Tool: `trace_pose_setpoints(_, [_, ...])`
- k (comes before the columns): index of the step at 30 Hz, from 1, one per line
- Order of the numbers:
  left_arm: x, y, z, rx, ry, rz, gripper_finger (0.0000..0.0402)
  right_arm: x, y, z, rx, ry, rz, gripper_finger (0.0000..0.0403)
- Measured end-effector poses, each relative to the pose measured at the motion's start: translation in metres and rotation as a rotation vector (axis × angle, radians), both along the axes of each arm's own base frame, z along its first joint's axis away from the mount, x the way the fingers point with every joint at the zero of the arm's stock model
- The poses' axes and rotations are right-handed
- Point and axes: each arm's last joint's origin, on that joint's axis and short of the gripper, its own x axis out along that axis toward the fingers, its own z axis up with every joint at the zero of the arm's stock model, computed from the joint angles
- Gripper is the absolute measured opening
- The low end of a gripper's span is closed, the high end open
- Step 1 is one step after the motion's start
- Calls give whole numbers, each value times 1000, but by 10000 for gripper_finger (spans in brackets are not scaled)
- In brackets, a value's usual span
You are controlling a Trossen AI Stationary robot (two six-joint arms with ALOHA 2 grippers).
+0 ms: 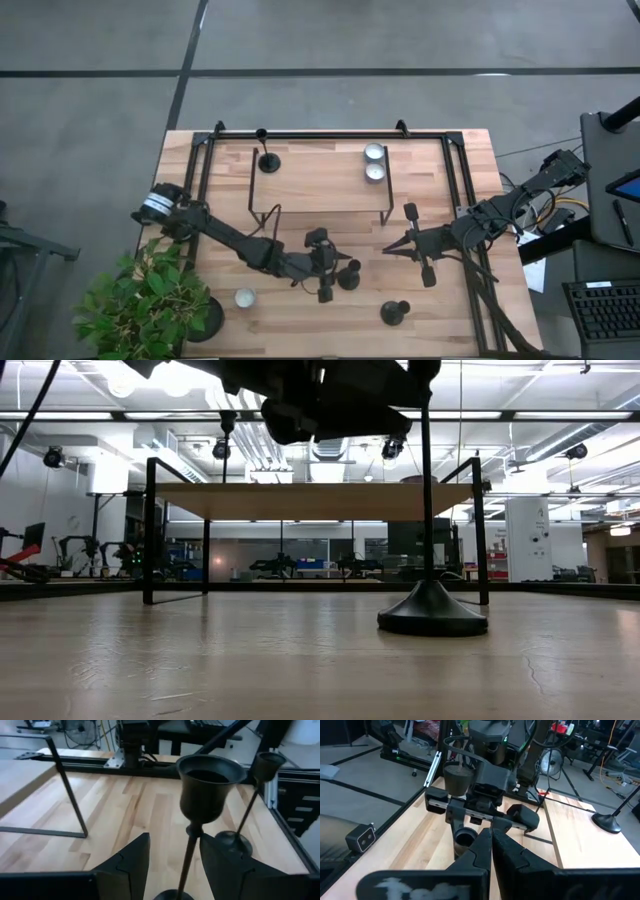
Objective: Pick & Place candle stick holders
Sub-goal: Put the top black holder on the shelf
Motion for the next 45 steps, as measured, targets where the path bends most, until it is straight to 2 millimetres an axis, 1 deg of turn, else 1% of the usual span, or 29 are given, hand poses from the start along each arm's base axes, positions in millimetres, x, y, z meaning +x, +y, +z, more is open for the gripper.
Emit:
trace_pose_setpoints(11, [0, -2, 1, -24, -6, -59, 170, 0, 0, 0, 0, -1, 0, 8])
trace_pose_setpoints(20, [7, -1, -10, -23, 0, -49, 170, 0, 0, 0, 1, -2, -1, 8])
trace_pose_setpoints(31, [7, -1, -8, -33, -24, -48, 167, 0, 0, 0, 0, 0, -2, 8])
trace_pose_setpoints(33, [7, -1, -7, -35, -29, -48, 160, 0, 0, 0, 0, 0, -2, 8])
trace_pose_setpoints(36, [7, -1, -8, -35, -28, -48, 138, 0, 0, 0, 0, 0, -2, 8])
trace_pose_setpoints(45, [6, -1, -8, -33, -25, -49, 45, 0, 0, 0, 0, 0, -1, 8])
